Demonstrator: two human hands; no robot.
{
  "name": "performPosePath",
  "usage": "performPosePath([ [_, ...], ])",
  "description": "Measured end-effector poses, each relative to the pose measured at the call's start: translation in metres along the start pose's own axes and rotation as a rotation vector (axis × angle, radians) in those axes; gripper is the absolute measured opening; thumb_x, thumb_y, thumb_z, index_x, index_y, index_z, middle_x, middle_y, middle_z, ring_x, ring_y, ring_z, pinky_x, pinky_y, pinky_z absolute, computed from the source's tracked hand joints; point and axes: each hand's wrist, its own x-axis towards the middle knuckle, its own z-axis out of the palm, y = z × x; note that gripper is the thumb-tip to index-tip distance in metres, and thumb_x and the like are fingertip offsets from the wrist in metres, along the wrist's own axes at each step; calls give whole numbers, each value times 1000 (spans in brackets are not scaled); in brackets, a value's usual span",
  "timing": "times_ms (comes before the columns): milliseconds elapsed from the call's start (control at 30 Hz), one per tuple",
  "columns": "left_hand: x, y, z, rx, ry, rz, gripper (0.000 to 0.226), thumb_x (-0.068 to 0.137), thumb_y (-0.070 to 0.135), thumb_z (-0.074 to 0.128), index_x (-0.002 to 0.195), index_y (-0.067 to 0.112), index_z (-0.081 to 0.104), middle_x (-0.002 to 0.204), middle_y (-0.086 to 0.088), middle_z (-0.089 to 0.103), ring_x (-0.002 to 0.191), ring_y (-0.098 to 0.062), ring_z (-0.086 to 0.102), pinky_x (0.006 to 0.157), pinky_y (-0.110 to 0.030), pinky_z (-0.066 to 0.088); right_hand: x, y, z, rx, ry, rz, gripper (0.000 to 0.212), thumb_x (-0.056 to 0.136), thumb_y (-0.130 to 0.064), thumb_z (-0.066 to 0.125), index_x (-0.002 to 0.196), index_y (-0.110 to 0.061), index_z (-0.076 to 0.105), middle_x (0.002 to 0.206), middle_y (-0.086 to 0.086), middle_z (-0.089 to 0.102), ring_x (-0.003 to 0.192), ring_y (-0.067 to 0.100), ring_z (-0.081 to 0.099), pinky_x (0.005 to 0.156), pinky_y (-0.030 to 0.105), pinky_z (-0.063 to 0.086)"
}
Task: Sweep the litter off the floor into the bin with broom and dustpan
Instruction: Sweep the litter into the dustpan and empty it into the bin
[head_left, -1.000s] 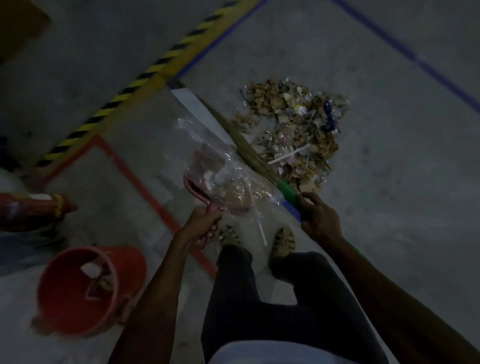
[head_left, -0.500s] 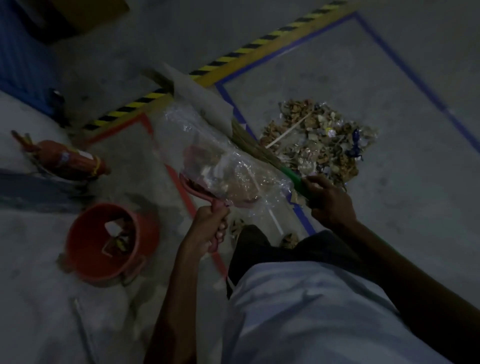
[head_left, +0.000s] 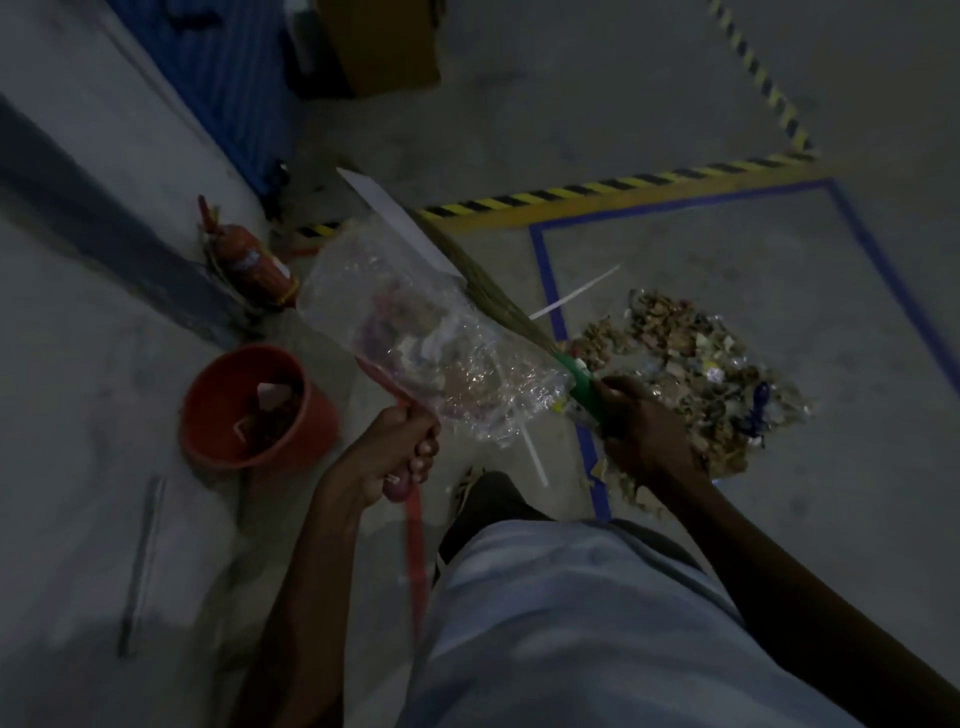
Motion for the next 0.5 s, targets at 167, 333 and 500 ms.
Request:
performPosePath([
  [167, -30, -24, -5, -76, 83, -28, 25, 102, 24, 47, 79, 15, 51, 57, 2, 42, 41, -9, 35, 42, -20, 30, 0, -25, -3, 58, -53, -46, 64, 74, -7, 77, 135, -8, 58, 126, 16, 64, 94, 39, 66, 72, 37, 51],
  [333, -52, -46, -25, -201, 181, -37, 29, 102, 28, 50, 76, 15, 51, 58, 0, 41, 41, -10, 34, 39, -19, 29, 21, -51, 11, 17, -170, -194, 64, 78, -12, 75, 139, -9, 56, 139, 13, 53, 106, 40, 62, 77, 39, 52],
  [500, -52, -74, -73, -317, 245, -86, 29, 103, 29, 46, 78, 14, 50, 55, 2, 42, 39, -9, 35, 37, -18, 29, 51, -96, 39, -92, -270, -291, 61, 82, -23, 69, 140, -15, 55, 145, 3, 48, 104, 35, 63, 78, 36, 51],
])
